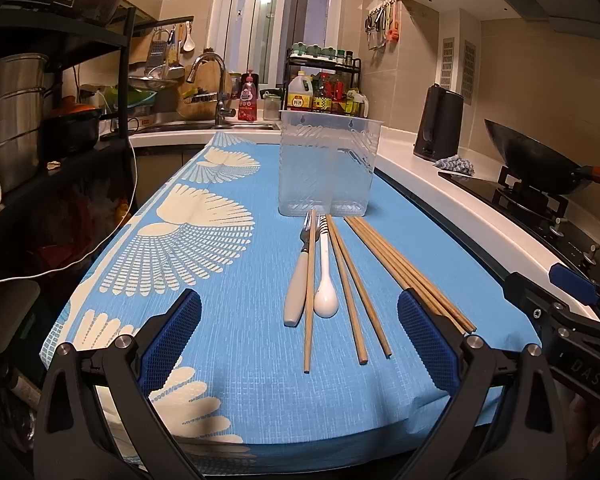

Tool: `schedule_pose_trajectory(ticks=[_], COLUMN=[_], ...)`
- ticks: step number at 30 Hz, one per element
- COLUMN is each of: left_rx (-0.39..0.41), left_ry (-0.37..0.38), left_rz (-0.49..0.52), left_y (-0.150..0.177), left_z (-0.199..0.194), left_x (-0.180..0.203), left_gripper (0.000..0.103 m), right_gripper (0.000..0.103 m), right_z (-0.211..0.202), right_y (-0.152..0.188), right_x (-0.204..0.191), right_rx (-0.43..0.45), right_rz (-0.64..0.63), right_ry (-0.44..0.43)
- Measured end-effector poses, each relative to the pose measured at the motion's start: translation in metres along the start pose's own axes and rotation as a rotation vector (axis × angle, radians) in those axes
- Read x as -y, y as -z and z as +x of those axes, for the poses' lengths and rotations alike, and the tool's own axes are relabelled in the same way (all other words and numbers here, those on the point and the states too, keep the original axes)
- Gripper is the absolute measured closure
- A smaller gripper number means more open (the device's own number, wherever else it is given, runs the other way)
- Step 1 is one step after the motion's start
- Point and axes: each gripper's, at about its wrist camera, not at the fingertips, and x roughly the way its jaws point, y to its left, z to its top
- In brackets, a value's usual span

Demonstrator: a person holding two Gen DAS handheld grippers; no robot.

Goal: Organize utensils

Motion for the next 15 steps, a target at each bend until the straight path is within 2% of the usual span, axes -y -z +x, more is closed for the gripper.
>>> schedule_pose_trajectory(ticks=[15], left_rx=[-0.001], left_ry=[0.000], left_rz=[-0.003], left_y=[-0.0008], left_z=[0.0006], left_x=[0.0010], left_gripper=[0.007], right_gripper=[0.024], right_z=[0.0002], right_y=[-0.0028], right_x=[0.0000], right_rx=[-0.002], right_rz=[-0.006], right_ry=[-0.003])
